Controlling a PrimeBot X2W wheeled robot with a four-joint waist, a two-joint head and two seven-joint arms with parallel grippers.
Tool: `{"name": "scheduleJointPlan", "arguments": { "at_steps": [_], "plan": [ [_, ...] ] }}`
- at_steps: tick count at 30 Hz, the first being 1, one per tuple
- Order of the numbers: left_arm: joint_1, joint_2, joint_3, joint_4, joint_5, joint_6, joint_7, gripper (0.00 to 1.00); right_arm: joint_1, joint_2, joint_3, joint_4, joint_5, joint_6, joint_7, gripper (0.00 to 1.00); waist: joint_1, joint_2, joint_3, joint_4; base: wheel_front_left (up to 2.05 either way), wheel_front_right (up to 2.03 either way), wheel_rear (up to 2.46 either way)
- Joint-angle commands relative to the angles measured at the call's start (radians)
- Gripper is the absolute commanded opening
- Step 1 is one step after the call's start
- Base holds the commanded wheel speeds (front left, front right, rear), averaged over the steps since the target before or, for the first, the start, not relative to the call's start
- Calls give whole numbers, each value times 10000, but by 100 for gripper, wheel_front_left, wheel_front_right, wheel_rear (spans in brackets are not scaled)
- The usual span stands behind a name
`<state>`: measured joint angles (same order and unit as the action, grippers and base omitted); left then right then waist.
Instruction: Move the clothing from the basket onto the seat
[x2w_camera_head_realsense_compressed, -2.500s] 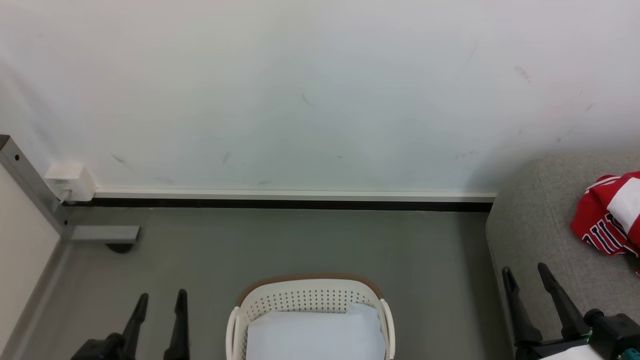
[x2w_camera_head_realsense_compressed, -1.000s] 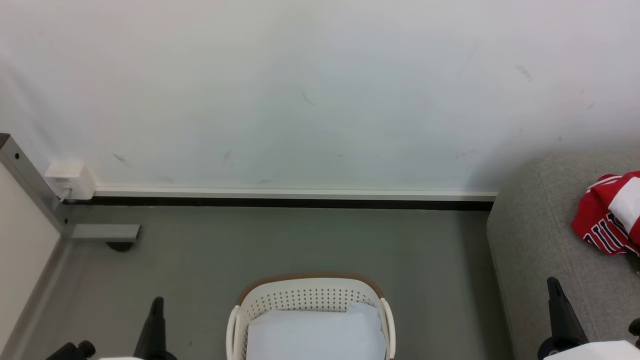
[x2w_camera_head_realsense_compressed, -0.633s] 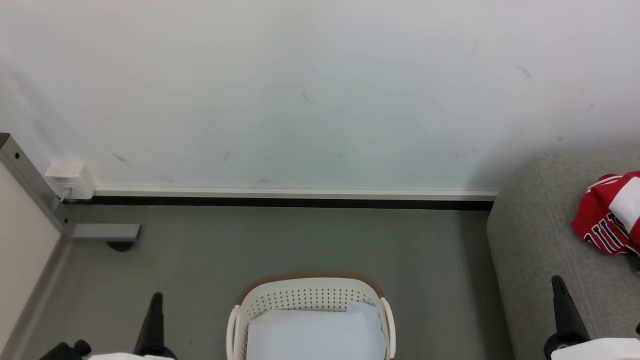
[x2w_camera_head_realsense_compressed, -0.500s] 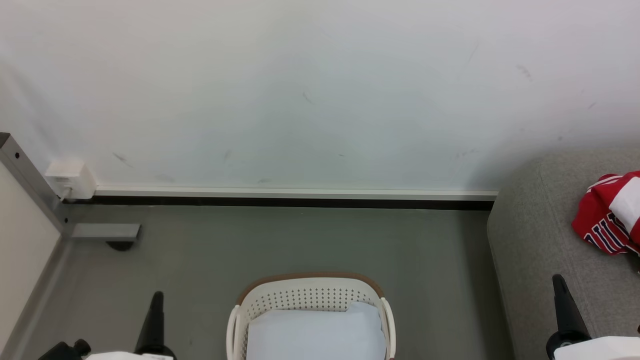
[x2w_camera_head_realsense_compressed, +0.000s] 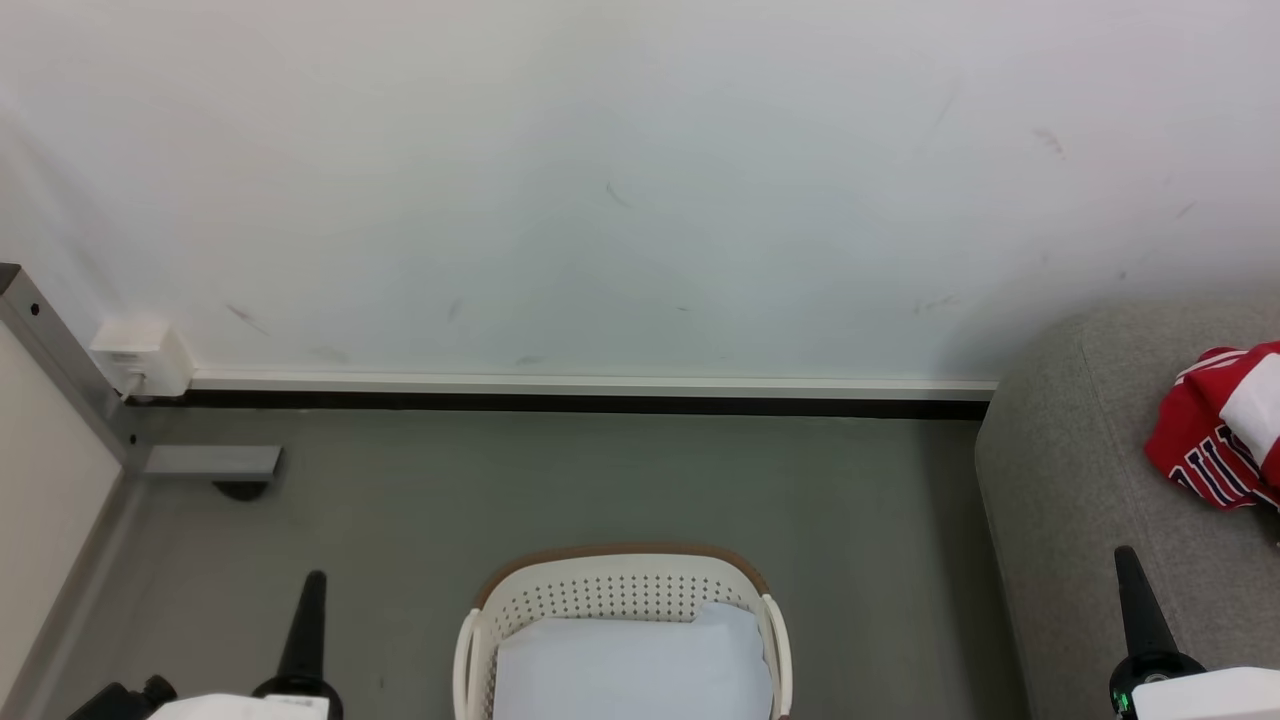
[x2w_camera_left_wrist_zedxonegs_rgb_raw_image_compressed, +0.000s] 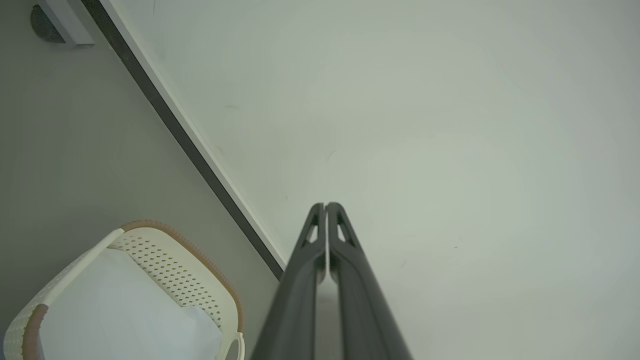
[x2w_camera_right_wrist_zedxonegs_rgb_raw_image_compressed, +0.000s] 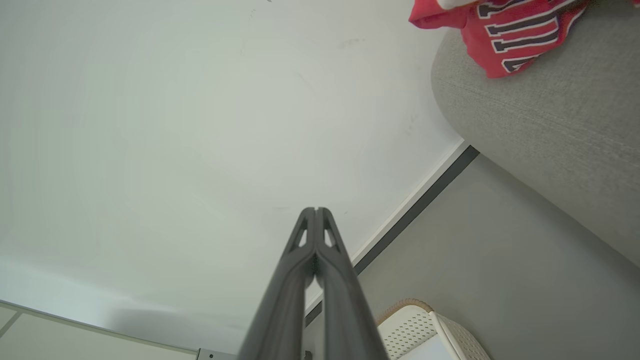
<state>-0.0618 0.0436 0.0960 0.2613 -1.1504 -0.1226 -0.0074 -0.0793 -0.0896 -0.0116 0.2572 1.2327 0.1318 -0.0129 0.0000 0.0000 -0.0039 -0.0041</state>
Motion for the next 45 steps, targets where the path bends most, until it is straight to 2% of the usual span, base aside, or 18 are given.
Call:
{"name": "scheduleJointPlan", "arguments": {
  "at_steps": [1,45],
  "plan": [
    [-179,83,49,-107,-201,-41,68,0,-205,-8,-84,-128,163,-11,43,0,0,0,0,0,0,0,0],
    [-454,99,176,-164,-3852,-93,1032,0,-302,295,-837,-152,3216,-19,1032,0,0,0,54,32,0,0,0]
  ]
}}
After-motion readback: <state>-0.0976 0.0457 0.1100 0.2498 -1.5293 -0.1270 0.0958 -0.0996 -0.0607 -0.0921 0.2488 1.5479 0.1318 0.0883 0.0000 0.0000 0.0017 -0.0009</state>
